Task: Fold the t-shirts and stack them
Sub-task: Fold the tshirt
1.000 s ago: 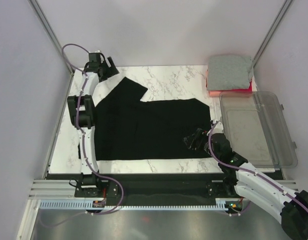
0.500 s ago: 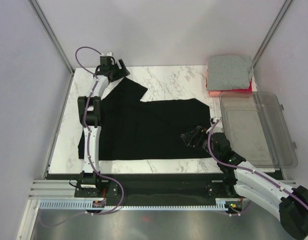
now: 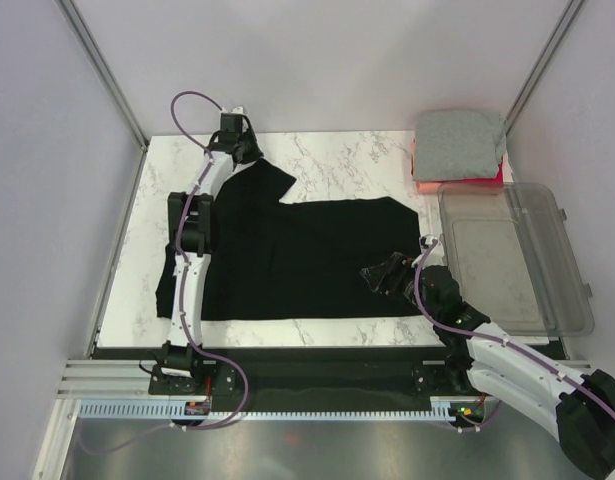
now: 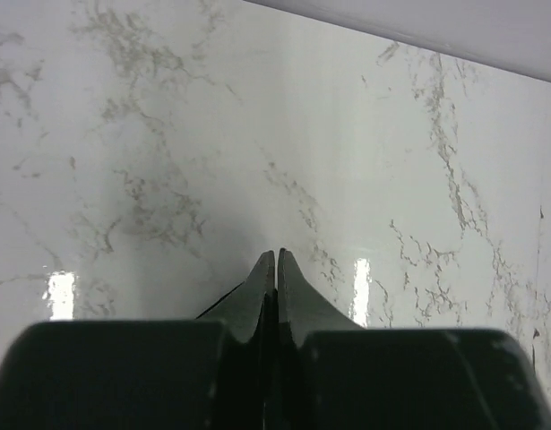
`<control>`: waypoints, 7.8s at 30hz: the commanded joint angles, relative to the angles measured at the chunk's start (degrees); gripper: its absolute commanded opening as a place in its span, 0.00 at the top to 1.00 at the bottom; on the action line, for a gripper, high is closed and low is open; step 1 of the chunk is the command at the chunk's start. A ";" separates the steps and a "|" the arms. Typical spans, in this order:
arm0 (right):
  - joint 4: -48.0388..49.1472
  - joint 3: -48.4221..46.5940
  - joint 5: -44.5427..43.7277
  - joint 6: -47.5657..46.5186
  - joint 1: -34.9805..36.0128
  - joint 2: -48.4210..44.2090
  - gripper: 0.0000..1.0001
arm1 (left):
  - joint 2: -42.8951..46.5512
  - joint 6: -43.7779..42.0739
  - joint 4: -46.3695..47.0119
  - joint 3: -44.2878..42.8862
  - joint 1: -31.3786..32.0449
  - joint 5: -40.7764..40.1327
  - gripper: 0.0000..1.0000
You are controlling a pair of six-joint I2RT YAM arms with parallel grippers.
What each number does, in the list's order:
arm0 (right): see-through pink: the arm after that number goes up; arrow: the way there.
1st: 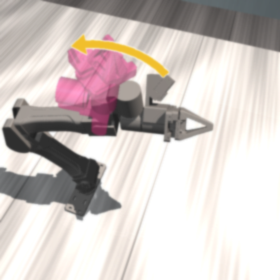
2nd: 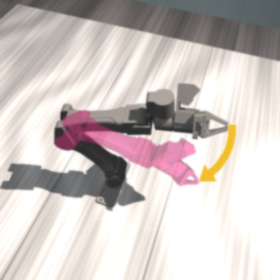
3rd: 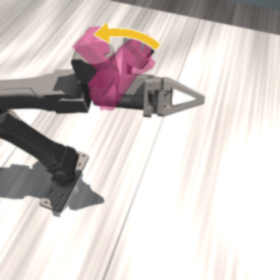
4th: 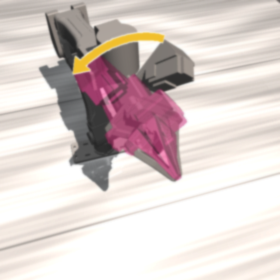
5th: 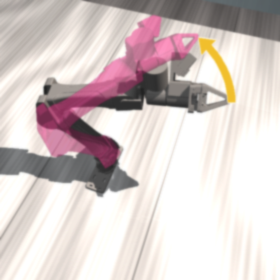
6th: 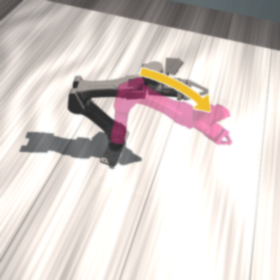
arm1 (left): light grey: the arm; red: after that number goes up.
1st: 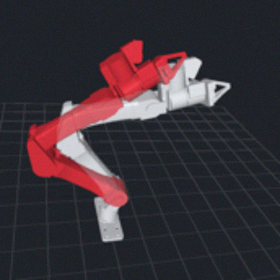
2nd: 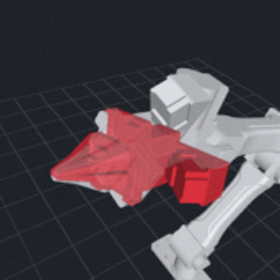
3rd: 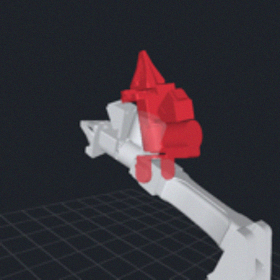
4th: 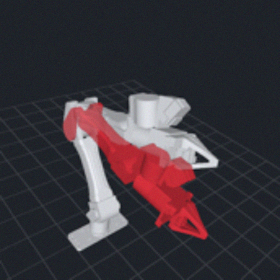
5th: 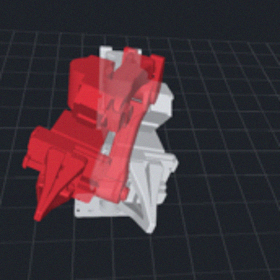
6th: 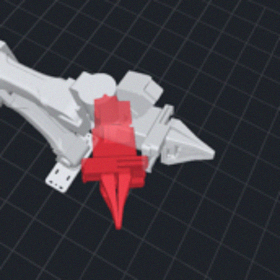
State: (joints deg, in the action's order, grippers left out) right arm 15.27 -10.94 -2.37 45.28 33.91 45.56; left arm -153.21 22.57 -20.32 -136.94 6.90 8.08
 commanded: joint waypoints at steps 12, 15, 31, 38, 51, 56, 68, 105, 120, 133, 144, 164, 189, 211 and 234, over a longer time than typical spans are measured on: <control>-15.16 -24.49 -15.19 -10.09 -1.03 14.00 0.17 | 3.79 1.43 1.23 4.04 -0.66 -6.49 0.98; -23.69 -39.53 -15.57 -11.96 -7.43 28.75 0.19 | 4.93 1.51 2.21 6.15 -0.65 -6.84 0.98; -43.48 -79.94 -24.70 -17.33 -19.05 73.96 0.33 | 5.37 3.53 2.74 7.92 -1.97 -5.09 0.98; -41.29 -78.01 -22.77 -18.03 -20.81 75.82 0.39 | 5.64 3.45 3.27 8.45 -2.06 -4.91 0.98; -35.57 -73.70 -17.15 -17.50 -21.43 73.88 0.92 | 6.07 2.31 0.90 7.75 -1.54 -7.18 0.98; -36.36 -73.26 -15.56 -18.03 -21.34 69.58 1.00 | 15.90 4.50 -1.75 14.85 -1.62 -9.21 0.98; -38.83 -63.97 -11.69 -17.50 -19.15 57.29 1.00 | 54.66 8.63 -1.22 50.26 -1.53 -9.74 0.98; -34.61 -37.22 -10.82 -11.79 -13.26 28.61 0.12 | 129.77 28.15 -17.48 104.95 -1.27 -22.76 0.15; -29.16 -36.62 -5.37 -10.83 -6.05 48.22 0.16 | 92.42 25.16 7.74 110.23 -1.27 -18.18 0.23; -21.25 -29.21 4.28 21.43 23.11 41.08 0.15 | 37.58 30.61 4.16 58.53 5.49 -13.29 0.23; -40.21 -47.06 -6.32 15.73 31.57 32.58 0.10 | 28.38 9.96 -18.88 9.03 11.39 -1.04 0.09; -26.72 -72.02 21.23 2.97 8.91 67.71 0.12 | 98.61 10.82 -17.04 83.84 7.43 -2.11 0.12; -38.47 -86.09 26.10 -6.60 -7.19 78.91 0.11 | 108.82 21.37 -20.02 100.38 12.17 -0.07 0.15; -30.92 -23.18 3.25 12.36 12.04 22.74 0.16 | 105.75 36.58 -7.37 116.99 29.31 -3.94 0.34; -20.28 -14.20 2.81 18.88 20.67 25.55 0.91 | 101.62 37.73 2.99 120.86 30.98 -5.97 0.85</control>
State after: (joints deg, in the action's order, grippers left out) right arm -6.81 -25.78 2.00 63.13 54.33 71.26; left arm -50.89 59.88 -20.62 -16.43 37.45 4.03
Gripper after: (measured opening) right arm 0.121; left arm 0.190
